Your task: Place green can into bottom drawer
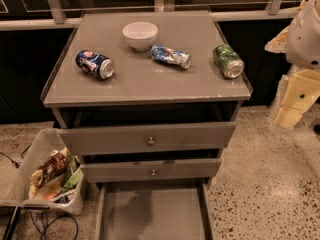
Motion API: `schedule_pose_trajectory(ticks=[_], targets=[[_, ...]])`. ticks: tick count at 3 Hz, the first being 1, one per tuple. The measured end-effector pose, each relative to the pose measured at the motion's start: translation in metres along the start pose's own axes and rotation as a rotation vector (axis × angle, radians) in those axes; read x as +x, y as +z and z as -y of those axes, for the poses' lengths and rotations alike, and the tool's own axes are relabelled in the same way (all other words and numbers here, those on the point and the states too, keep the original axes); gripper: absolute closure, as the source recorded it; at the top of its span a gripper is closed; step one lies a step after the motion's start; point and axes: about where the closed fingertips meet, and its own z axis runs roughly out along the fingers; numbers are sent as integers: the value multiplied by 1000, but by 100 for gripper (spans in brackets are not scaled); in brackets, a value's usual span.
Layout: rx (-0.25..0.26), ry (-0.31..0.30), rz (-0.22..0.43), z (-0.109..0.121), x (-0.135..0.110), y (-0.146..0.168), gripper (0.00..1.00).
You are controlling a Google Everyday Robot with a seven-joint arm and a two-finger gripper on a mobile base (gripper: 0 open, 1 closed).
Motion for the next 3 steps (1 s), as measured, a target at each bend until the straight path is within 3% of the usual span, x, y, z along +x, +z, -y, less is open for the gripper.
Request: schedule_pose_trajectory(ticks=[2,3], targets=[[40,-8,41,16,-13,-2,0],[62,34,114,35,-19,3,0]])
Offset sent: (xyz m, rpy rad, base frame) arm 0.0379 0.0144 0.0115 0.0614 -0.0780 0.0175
